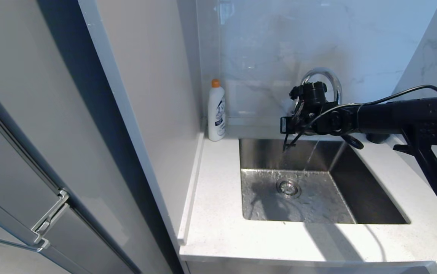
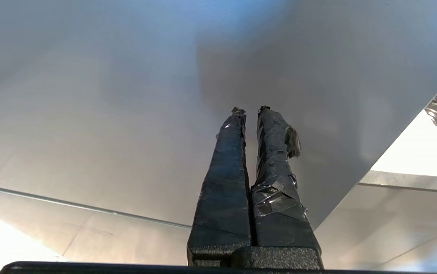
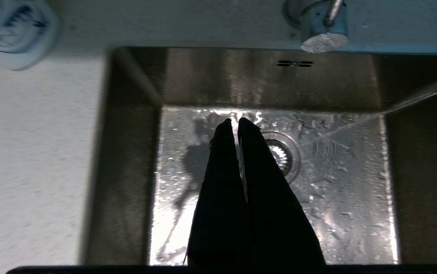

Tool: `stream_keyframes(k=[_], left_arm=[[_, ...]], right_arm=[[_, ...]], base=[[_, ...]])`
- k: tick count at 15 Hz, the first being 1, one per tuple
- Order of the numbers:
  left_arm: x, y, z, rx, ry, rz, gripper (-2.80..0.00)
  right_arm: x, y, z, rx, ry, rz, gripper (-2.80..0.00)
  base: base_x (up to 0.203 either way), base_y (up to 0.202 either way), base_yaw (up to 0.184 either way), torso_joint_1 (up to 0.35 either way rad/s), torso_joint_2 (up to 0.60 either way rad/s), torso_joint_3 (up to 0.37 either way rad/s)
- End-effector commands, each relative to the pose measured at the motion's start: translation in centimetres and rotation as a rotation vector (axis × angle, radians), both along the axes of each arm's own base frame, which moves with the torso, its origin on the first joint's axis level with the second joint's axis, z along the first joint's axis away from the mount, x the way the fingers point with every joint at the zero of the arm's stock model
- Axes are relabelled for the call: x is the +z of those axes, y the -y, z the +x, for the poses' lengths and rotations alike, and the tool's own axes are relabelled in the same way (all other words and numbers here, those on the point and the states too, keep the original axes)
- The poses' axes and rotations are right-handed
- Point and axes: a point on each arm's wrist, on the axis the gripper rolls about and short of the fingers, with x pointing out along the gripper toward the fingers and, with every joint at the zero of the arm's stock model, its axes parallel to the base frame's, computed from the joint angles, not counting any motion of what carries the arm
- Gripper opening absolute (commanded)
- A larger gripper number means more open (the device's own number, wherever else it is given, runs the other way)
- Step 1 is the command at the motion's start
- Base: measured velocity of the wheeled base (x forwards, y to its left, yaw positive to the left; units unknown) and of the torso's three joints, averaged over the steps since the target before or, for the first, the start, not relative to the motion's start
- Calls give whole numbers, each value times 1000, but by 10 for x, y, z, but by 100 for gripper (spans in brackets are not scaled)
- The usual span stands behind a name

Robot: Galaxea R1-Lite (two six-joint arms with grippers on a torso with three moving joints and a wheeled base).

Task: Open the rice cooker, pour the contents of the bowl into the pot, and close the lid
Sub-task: Turn off the tap

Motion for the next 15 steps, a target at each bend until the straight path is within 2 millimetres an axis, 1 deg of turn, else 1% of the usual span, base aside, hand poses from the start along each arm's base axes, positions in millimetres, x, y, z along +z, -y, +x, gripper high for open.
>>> stream_keyframes(k=[1,4,5,8,11,12,15], left_arm=[[0,0,0,0,-1,0,-280],[0,0,0,0,-1,0,-280],[0,0,0,0,-1,0,-280],[0,0,0,0,-1,0,-280],[0,0,0,0,-1,0,-280],[0,0,0,0,-3,0,-280],[0,0,0,0,-1,1,-280]], right_arm=[[-20,6,11,-27,-27,-39,-280],[-34,12,26,-84,-19,-78,-280],[-36,18,31,-107,-7,-87,-280],[-35,22,36,-115,33,-110,-280],[-36,41,44,-148,82,-149,-280],[-35,44,45,-153,91,-147,-280],[-44,43,53,-160,157,-137,-280]], base=[[0,0,0,0,0,0],[0,0,0,0,0,0],[0,0,0,0,0,0],[0,0,0,0,0,0],[0,0,0,0,0,0],[0,0,0,0,0,0],[0,0,0,0,0,0]])
